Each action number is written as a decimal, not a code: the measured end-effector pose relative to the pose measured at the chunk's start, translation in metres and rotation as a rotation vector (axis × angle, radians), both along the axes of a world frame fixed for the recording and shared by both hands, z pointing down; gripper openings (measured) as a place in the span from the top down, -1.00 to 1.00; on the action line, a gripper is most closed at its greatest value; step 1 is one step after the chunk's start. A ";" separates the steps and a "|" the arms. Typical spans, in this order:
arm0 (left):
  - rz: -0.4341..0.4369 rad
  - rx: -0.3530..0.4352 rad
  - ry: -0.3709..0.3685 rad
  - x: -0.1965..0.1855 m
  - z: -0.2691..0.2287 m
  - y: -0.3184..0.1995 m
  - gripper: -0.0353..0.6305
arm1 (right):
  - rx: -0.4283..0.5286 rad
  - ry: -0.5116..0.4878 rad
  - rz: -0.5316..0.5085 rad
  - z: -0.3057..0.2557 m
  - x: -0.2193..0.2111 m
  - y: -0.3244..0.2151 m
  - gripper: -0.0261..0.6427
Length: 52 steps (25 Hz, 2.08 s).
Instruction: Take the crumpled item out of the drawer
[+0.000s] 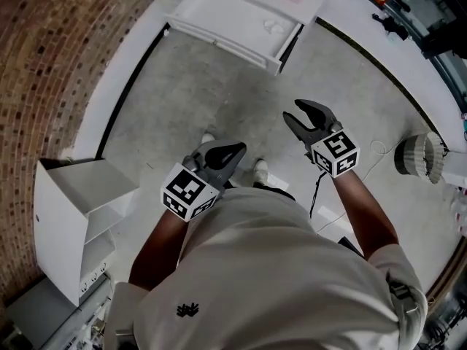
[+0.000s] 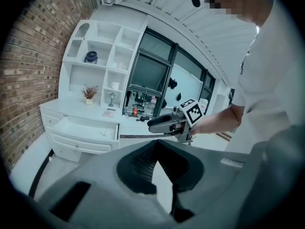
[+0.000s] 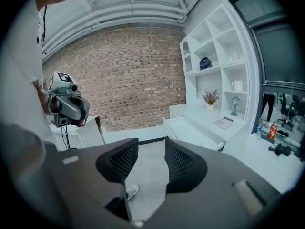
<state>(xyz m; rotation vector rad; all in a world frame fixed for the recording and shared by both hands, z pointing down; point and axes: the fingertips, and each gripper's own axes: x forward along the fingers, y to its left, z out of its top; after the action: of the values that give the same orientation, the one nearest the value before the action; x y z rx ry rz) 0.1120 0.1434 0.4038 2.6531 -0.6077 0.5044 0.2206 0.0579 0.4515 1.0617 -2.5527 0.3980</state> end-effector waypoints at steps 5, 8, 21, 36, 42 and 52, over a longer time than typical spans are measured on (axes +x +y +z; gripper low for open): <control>0.015 0.035 0.012 -0.034 -0.002 -0.052 0.88 | -0.008 0.023 0.022 0.007 -0.029 -0.061 0.36; 0.031 0.037 0.028 -0.066 -0.005 -0.089 0.88 | -0.018 0.050 0.047 0.012 -0.052 -0.099 0.36; 0.109 0.029 0.017 -0.171 0.002 -0.217 0.88 | -0.114 0.162 0.237 0.069 -0.080 -0.253 0.35; -0.034 0.005 -0.041 -0.122 0.003 -0.358 0.88 | -0.405 0.304 0.332 0.225 0.027 -0.404 0.14; -0.089 -0.013 -0.064 -0.108 0.004 -0.392 0.88 | -0.464 0.389 0.309 0.273 0.045 -0.432 0.10; -0.183 -0.019 -0.129 -0.107 0.010 -0.425 0.88 | -0.566 0.649 0.240 0.324 0.056 -0.443 0.08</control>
<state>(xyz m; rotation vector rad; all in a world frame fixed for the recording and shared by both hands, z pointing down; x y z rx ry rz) 0.0054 -0.2818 0.4133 2.5292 -0.8696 0.6271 0.2770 -0.3855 0.7751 1.0494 -1.6155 0.6596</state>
